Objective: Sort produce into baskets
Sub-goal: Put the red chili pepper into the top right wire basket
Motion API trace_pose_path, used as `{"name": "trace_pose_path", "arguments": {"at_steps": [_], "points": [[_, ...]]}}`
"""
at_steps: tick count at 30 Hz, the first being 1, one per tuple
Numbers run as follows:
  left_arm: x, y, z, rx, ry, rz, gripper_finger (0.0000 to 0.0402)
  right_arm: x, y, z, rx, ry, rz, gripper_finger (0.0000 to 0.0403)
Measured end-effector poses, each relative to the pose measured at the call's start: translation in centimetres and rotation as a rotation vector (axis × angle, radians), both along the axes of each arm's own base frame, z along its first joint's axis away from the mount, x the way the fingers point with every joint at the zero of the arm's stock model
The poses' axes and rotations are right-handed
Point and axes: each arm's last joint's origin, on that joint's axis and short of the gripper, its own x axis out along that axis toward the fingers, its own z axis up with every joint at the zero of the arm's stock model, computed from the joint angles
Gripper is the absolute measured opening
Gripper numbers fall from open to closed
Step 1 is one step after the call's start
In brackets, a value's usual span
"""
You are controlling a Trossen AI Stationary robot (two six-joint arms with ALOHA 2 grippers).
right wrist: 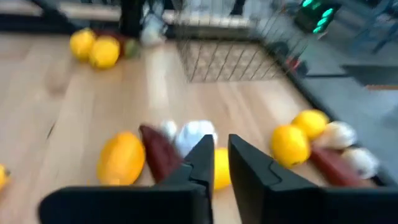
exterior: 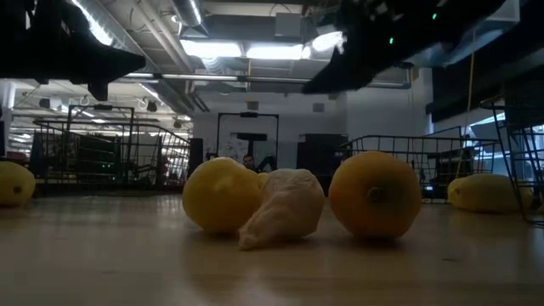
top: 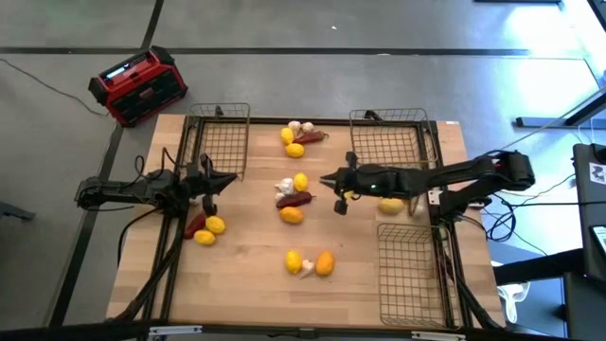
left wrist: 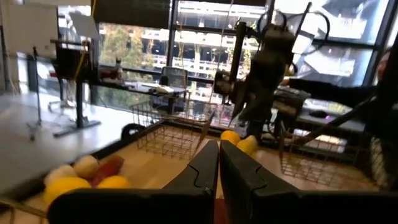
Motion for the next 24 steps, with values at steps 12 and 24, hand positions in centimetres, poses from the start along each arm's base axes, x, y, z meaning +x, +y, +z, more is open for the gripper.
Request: {"name": "trace_pose_path", "arguments": {"at_steps": [12,24], "points": [[0.0,0.0,0.0,-0.139,-0.04,-0.027,0.0013,4.4,0.5,-2.9,0.097,0.242,0.145,0.0208],[0.0,-0.1,-0.1,-0.149,-0.032,-0.047,0.0013,8.8,-0.5,-4.4,0.141,0.347,0.064,0.023]]}}
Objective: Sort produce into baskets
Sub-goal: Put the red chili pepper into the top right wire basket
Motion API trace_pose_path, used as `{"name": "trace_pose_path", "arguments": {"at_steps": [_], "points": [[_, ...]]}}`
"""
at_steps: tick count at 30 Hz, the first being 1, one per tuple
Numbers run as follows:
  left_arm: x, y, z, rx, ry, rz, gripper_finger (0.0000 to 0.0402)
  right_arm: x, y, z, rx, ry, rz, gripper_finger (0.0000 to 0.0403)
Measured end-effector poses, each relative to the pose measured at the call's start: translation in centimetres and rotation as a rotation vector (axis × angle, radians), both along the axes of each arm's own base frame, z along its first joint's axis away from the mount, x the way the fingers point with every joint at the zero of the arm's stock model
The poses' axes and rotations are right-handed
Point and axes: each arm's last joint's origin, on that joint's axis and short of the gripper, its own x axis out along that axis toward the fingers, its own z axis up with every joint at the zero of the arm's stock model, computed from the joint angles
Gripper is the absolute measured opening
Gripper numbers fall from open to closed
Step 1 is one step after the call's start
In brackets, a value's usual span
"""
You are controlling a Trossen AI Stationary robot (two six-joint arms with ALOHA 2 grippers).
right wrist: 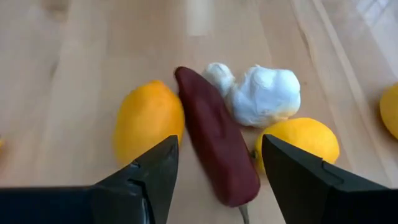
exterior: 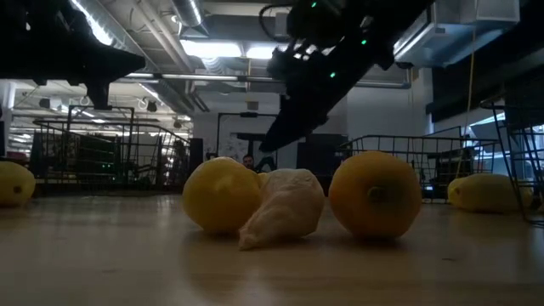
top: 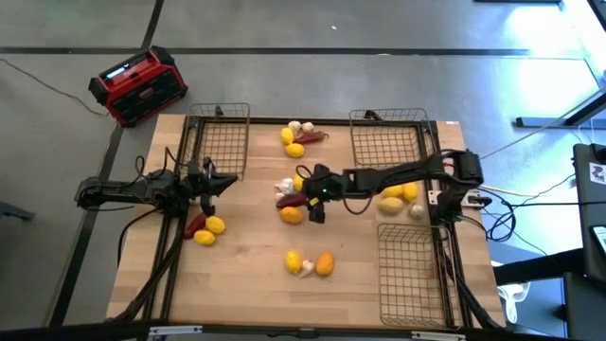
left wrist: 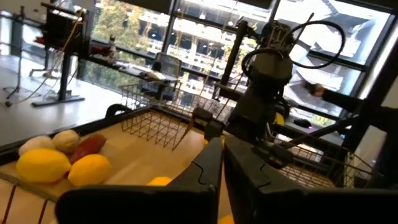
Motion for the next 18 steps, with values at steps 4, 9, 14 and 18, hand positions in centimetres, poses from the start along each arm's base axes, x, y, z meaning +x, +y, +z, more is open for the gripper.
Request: {"name": "trace_pose_path", "arguments": {"at_steps": [4,9,14,18], "points": [[0.0,0.0,0.0,-0.01,-0.004,-0.014,0.0013,0.7,-1.2,-1.0,0.013,0.035,-0.025,0.023],[0.0,0.0,0.0,-0.002,-0.002,-0.012,0.0013,0.6,-2.3,-2.7,0.057,0.118,-0.012,0.023],[0.0,0.0,0.0,-0.002,-0.002,-0.012,0.0013,0.7,-2.3,-3.3,0.062,0.136,0.005,0.023],[0.0,0.0,0.0,-0.002,-0.002,-0.012,0.0013,0.8,-2.3,-4.1,0.059,0.149,0.03,0.023]]}}
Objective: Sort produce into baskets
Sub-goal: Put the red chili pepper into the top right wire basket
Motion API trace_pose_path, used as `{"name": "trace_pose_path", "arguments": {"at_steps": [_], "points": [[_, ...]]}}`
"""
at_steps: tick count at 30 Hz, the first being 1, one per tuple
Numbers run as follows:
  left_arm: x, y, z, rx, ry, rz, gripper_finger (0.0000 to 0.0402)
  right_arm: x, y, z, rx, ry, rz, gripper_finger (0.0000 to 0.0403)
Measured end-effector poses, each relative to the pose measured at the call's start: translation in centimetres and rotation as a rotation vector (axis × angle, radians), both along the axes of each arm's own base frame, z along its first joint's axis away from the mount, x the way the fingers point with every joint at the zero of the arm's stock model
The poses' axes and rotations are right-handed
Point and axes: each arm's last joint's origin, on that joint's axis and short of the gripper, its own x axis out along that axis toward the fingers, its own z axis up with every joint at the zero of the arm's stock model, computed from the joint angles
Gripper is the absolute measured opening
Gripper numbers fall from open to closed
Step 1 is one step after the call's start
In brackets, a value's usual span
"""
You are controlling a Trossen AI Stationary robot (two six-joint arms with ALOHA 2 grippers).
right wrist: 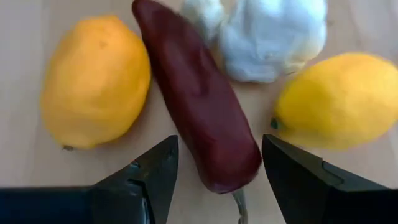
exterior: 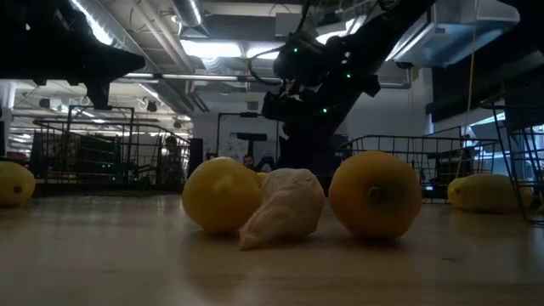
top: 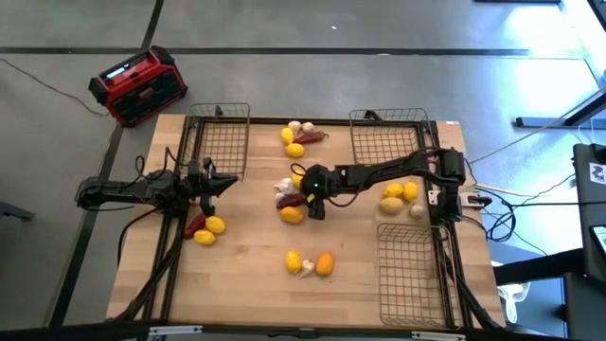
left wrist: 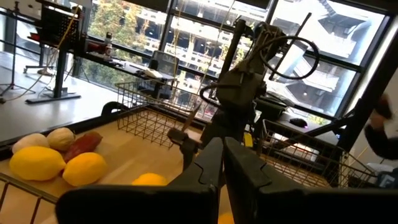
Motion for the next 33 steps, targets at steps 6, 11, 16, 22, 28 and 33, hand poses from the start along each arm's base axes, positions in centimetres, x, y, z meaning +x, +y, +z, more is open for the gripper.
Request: {"name": "trace_pose_path", "arguments": {"at_steps": [6,11,16,22,28,33], "points": [[0.0,0.0,0.0,0.0,0.0,0.0,0.0013,0.7,-0.1,-1.7,-0.025,-0.008,0.026,0.023],[0.0,0.0,0.0,0.0,-0.001,0.0,0.0013,0.7,0.0,-1.8,-0.045,-0.009,0.066,0.0221],[0.0,0.0,0.0,0.0,0.0,0.0,0.0013,0.9,-0.1,-1.7,-0.063,-0.027,0.082,0.016],[0.0,0.0,0.0,0.0,0.0,0.0,0.0013,0.8,-0.1,-1.4,-0.073,-0.024,0.081,0.0097],[0.0,0.0,0.0,0.0,0.0,0.0,0.0013,-0.2,0.0,1.3,-0.069,-0.026,0.074,0.0107],[0.0,0.0,0.0,0.0,0.0,0.001,0.0013,-1.9,0.2,4.7,-0.066,-0.016,0.07,0.011]]}}
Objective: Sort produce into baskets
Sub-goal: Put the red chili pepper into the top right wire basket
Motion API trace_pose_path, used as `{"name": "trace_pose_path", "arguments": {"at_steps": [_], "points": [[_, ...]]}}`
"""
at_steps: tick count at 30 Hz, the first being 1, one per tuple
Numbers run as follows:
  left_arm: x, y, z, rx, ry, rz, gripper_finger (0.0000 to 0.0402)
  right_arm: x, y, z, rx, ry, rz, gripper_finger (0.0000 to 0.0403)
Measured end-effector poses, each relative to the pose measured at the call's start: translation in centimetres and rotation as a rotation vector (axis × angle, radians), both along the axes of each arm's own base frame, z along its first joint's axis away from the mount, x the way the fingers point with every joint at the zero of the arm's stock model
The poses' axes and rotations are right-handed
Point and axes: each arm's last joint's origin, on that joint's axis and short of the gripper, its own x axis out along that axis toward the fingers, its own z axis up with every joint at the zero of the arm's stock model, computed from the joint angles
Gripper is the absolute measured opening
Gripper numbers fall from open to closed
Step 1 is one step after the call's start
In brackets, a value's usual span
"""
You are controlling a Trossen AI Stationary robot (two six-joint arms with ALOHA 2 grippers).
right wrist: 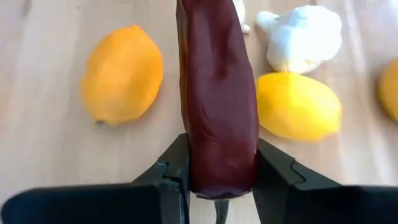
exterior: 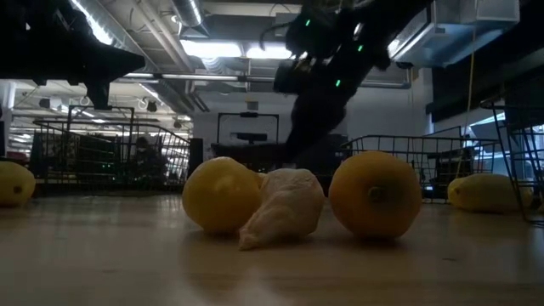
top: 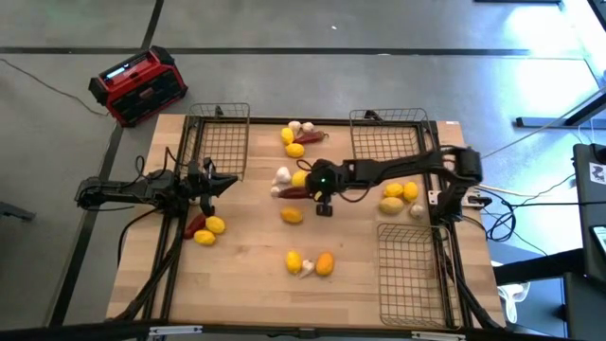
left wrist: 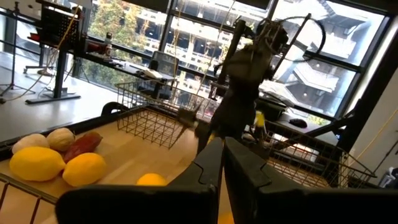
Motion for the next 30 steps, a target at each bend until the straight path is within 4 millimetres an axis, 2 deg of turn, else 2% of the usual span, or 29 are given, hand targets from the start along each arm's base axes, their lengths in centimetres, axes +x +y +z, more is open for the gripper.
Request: {"name": "trace_pose_path", "arguments": {"at_steps": [8,16,23,30], "points": [[0.0,0.0,0.0,0.0,0.0,0.0,0.0013,-3.9,-0.7,5.8,-0.06,-0.016,-0.07,0.011],[0.0,0.0,0.0,0.0,0.0,0.0,0.0013,-8.9,-3.4,10.5,-0.102,-0.04,-0.233,0.0111],[0.0,0.0,0.0,0.001,0.001,0.0,0.0013,-13.8,-6.4,12.9,-0.138,-0.012,-0.417,0.0111],[0.0,0.0,0.0,0.001,0.002,0.0,0.0013,-17.7,-9.7,13.6,-0.102,0.026,-0.627,0.0111]]}}
